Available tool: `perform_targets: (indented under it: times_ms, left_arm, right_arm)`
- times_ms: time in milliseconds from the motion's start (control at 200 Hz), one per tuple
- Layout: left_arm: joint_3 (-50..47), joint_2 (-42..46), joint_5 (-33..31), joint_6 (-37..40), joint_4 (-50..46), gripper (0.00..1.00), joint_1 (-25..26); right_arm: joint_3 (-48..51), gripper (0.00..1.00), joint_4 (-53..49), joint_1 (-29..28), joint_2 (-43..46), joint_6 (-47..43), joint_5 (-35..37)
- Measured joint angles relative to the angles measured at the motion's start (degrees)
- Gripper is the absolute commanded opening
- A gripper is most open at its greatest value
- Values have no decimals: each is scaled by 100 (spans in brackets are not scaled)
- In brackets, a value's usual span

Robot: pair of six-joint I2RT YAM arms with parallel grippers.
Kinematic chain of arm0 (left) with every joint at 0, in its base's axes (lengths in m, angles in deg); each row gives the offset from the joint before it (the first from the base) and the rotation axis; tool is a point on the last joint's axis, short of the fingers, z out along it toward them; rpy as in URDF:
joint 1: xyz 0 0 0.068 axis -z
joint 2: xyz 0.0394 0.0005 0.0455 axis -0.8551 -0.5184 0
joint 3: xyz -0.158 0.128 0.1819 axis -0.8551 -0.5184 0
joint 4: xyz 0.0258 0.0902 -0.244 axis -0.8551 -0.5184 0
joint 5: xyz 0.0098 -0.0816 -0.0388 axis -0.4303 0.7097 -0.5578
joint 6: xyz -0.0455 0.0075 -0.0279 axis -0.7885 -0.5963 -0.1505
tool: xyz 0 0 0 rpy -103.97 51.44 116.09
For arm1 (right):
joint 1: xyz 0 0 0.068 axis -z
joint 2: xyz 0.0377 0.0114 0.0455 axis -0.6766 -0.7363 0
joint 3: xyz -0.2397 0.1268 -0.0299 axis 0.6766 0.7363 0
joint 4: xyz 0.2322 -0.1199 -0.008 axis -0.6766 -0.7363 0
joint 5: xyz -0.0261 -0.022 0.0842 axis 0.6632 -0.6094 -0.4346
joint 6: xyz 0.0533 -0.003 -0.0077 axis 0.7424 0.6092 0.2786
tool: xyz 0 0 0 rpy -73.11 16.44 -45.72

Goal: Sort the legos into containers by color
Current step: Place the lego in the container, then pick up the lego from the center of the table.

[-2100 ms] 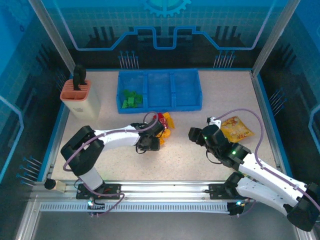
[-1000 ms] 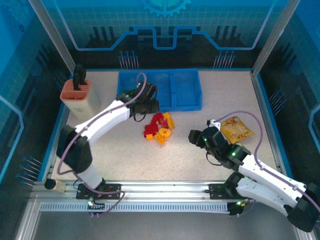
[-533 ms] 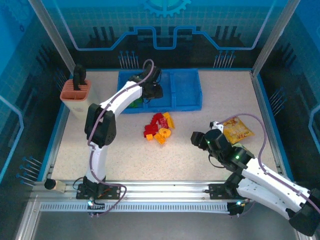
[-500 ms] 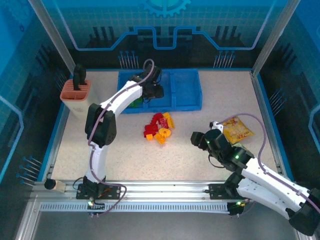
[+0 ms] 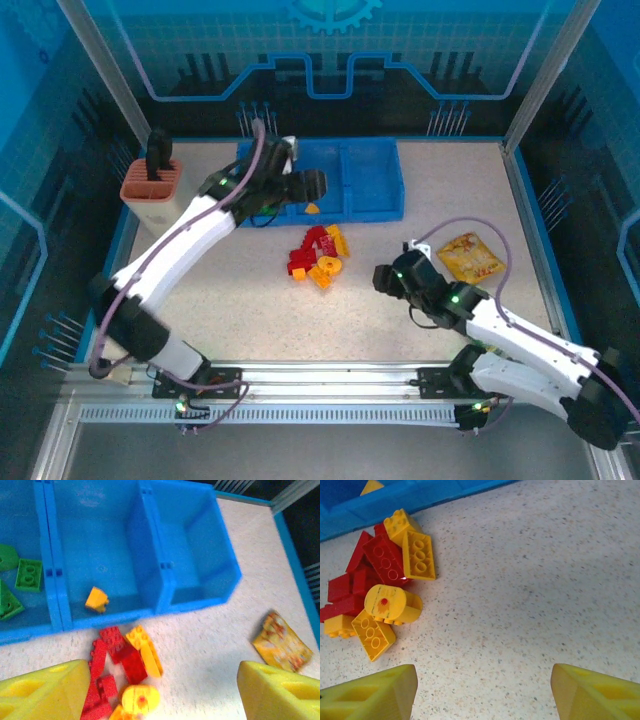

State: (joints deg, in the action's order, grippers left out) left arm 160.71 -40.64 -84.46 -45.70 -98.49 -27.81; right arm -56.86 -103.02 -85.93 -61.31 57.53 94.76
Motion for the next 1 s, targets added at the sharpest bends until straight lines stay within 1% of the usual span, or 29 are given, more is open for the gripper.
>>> perform_targets:
  times_ms: [110, 285, 440, 565, 770, 1000]
  left_arm:
    - [-1145, 1040, -17, -131, 245, 78, 232]
    - [-2601, 1873, -195, -389, 173, 78, 634]
    - [-3377, 2680, -345, -632, -39, 77, 824]
    - [-3775, 3477, -479, -822, -243, 77, 833]
    - [-4240, 4393, -595, -1095, -621, 77, 846]
    - [-4419, 4750, -625, -1226, -894, 77, 859]
  right_arm:
    - [-859, 71, 17, -22, -918, -533, -225]
    - [-2605, 69, -131, -136, -2564, -1349, -496]
    - [-3840, 66, -487, -170, -3926, -1770, -557]
    - [-4511, 65, -837, -170, -4859, -1952, -590]
    - [-5042, 64, -1287, -160, -5700, -2076, -621]
    - [-5536, 63, -1471, -118, -6199, -2177, -658]
